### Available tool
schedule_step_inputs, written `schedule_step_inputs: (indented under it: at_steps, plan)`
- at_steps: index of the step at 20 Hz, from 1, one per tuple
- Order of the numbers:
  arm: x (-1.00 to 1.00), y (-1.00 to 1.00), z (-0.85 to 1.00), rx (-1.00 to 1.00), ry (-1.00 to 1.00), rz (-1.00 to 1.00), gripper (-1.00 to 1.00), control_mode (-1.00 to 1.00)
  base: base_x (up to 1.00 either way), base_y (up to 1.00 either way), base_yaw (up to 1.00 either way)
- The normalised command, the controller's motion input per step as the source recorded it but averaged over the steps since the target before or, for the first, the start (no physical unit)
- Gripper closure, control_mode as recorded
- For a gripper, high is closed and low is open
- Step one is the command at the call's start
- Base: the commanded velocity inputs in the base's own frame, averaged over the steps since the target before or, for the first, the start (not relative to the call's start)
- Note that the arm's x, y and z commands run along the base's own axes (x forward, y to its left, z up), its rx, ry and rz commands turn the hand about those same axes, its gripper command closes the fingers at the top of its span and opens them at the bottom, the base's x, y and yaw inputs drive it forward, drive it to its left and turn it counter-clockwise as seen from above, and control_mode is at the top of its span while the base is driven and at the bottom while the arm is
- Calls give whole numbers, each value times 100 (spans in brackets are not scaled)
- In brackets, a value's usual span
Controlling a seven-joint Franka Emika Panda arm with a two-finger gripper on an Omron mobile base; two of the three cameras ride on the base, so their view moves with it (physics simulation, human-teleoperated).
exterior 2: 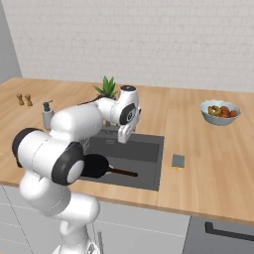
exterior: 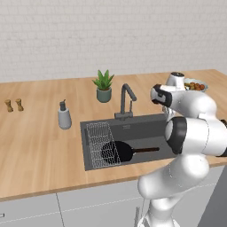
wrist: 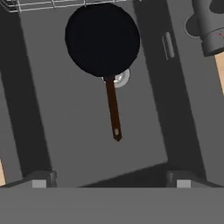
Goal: Pick the pan and sponge and place them into the sink. Then turn on the water.
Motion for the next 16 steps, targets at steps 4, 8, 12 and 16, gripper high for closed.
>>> schedule_step_inputs:
  at_steps: [4, 8, 12, 16]
  plan:
    - [-10, -3, -24, 0, 0, -86, -100, -100, 0, 0, 0]
    - [0, -4, -17, 0, 3, -95, -100, -100, 0, 0, 0]
    - [-2, -11, -3, 0, 10, -79, -100, -100, 0, 0, 0]
    - [0, -8, 0, 0, 7, -38, -100, -100, 0, 0, 0]
